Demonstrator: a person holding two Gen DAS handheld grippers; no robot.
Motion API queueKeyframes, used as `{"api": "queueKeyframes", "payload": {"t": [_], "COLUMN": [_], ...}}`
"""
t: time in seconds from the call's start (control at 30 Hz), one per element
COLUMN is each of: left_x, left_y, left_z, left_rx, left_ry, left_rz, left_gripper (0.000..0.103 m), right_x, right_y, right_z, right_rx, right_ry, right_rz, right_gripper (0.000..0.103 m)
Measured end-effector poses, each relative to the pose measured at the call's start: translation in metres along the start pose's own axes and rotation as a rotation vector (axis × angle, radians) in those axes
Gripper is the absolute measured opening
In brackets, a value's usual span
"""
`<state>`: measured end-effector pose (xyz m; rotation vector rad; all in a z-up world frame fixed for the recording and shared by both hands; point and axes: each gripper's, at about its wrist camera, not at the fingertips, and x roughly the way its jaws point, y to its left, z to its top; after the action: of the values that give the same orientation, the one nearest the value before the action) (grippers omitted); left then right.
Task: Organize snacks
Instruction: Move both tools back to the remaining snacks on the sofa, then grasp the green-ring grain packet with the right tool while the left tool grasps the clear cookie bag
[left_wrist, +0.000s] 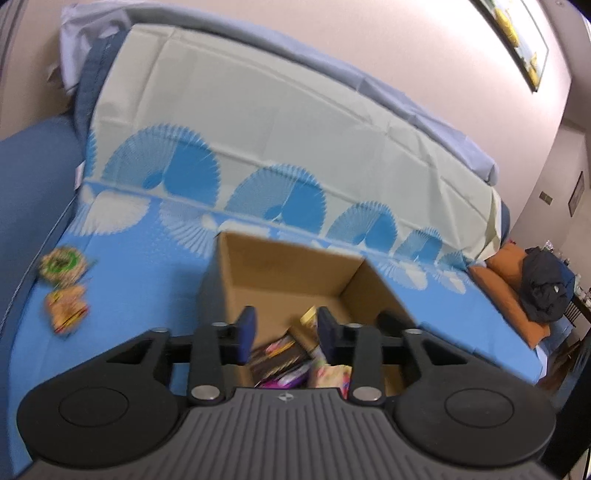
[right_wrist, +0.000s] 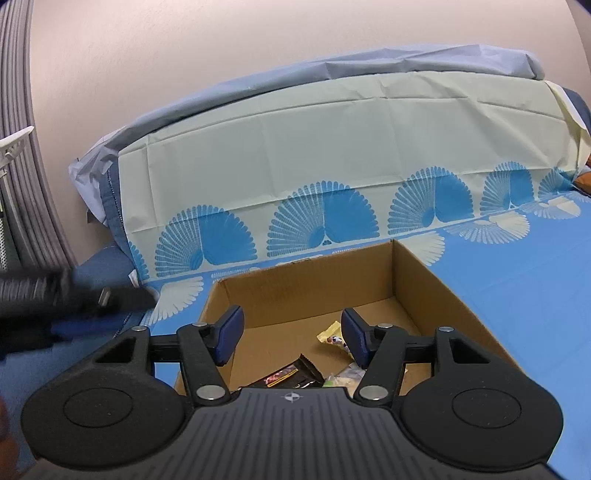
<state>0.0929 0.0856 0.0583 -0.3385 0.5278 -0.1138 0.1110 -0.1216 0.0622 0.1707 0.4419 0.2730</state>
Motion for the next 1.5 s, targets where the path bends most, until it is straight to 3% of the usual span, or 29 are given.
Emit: {"api": "queueKeyframes", "payload": {"t": [0.07,0.17,0.27,0.4,0.47,0.5,0.53,0.6,0.63,0.73,0.83,0.93,1.0,1.1,1.2,1.33,1.5], "left_x": [-0.007,-0.016,-0.021,-0.020,-0.014,-0.010,-0.006,0.005,0.013,0.045,0.085,0.118,0.132,0.140,0.125,0.080,0.027], "left_y": [0.017,0.045,0.072,0.120,0.142,0.151,0.159,0.170,0.174,0.184,0.190,0.197,0.203,0.212,0.209,0.198,0.180], "left_z": [-0.008,-0.017,-0.022,-0.025,-0.021,-0.018,-0.014,-0.003,0.002,0.017,0.027,0.025,0.020,0.011,0.003,-0.018,-0.063], "left_rx": [-0.017,-0.070,-0.120,-0.298,-0.372,-0.401,-0.421,-0.450,-0.457,-0.451,-0.404,-0.347,-0.319,-0.286,-0.231,-0.190,-0.016], "left_ry": [0.014,0.038,0.053,0.066,0.066,0.061,0.052,0.032,0.034,0.058,0.111,0.161,0.185,0.217,0.189,0.171,0.155], "left_rz": [0.005,0.007,0.071,0.149,0.214,0.249,0.278,0.301,0.310,0.350,0.450,0.541,0.565,0.518,0.494,0.446,0.422], "left_gripper": [0.026,0.025,0.025,0.027,0.036,0.053,0.062,0.067,0.078,0.090,0.101,0.101,0.100,0.074,0.059,0.057,0.056], "right_x": [-0.002,-0.002,-0.001,0.001,0.003,0.003,0.004,0.006,0.007,0.008,0.011,0.015,0.017,0.021,0.023,0.027,0.032], "right_y": [0.003,0.009,0.016,0.025,0.028,0.029,0.031,0.033,0.033,0.036,0.039,0.042,0.044,0.048,0.054,0.063,0.081], "right_z": [-0.002,-0.006,-0.009,-0.011,-0.012,-0.013,-0.013,-0.013,-0.013,-0.014,-0.015,-0.015,-0.016,-0.019,-0.022,-0.023,-0.018], "right_rx": [-0.009,-0.028,-0.047,-0.071,-0.077,-0.078,-0.080,-0.085,-0.086,-0.090,-0.103,-0.109,-0.115,-0.130,-0.147,-0.154,-0.174], "right_ry": [-0.009,-0.013,-0.007,-0.003,0.003,0.006,0.009,0.016,0.019,0.029,0.036,0.043,0.054,0.073,0.089,0.114,0.167], "right_rz": [0.017,0.041,0.067,0.094,0.105,0.109,0.112,0.117,0.120,0.132,0.145,0.152,0.157,0.162,0.168,0.191,0.265], "right_gripper": [0.060,0.058,0.056,0.056,0.056,0.056,0.056,0.056,0.056,0.056,0.056,0.056,0.057,0.058,0.061,0.061,0.061]}}
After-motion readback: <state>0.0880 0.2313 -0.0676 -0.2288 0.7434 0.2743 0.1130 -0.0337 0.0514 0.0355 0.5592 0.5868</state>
